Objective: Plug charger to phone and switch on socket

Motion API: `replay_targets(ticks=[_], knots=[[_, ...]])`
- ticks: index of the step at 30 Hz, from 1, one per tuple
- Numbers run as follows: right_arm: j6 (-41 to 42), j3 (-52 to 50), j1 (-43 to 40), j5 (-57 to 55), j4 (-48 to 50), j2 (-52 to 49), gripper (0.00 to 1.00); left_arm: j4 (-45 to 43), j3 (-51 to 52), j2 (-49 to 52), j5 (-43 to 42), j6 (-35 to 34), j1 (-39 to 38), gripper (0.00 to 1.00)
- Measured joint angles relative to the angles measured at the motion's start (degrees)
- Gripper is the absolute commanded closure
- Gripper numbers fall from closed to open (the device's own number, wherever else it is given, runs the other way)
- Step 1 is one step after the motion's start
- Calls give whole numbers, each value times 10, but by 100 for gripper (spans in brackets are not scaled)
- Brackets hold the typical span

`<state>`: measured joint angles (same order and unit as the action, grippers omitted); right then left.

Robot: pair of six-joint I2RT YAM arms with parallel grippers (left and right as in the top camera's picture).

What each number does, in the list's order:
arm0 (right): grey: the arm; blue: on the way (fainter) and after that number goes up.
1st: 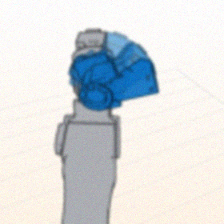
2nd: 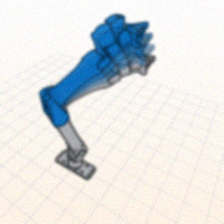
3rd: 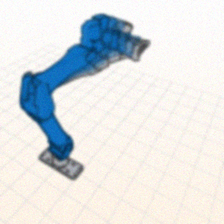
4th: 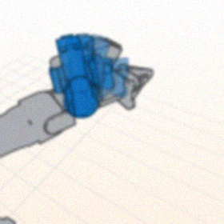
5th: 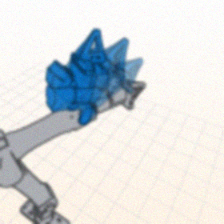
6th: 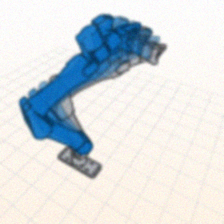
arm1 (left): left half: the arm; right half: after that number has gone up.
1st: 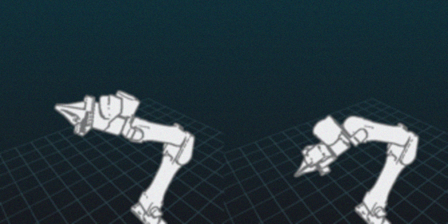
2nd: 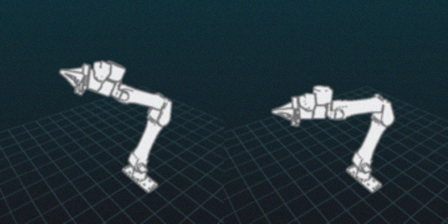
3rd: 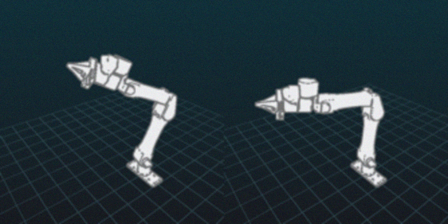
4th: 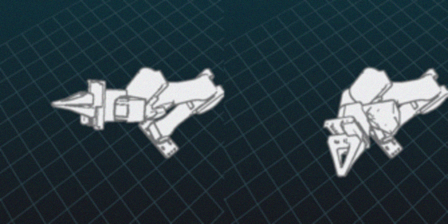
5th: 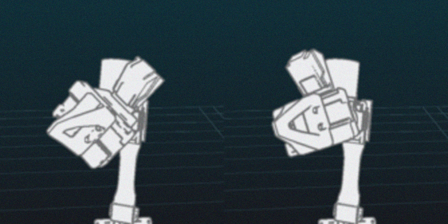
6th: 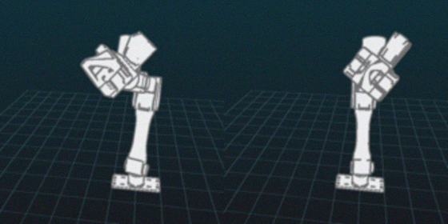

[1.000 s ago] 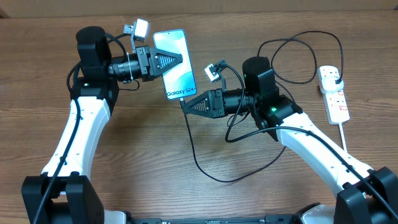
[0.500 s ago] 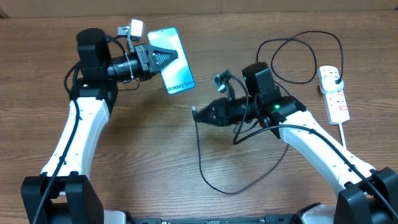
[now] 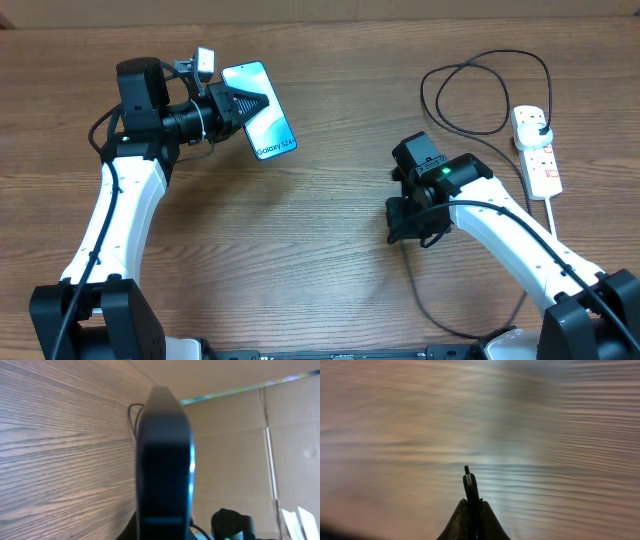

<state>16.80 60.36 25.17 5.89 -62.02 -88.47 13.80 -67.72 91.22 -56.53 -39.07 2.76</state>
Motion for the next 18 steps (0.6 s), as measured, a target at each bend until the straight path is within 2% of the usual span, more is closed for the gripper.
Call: replay_targets(ticks=[7,17,18], knots=[[32,-7,0,-115,43,-26,96,19,0,0,17,21,0,96],[42,-16,0,-144,82,-90,96,24,0,0,22,33,0,96],[42,-16,0,-144,82,-96,93,24,0,0,22,35,0,96]])
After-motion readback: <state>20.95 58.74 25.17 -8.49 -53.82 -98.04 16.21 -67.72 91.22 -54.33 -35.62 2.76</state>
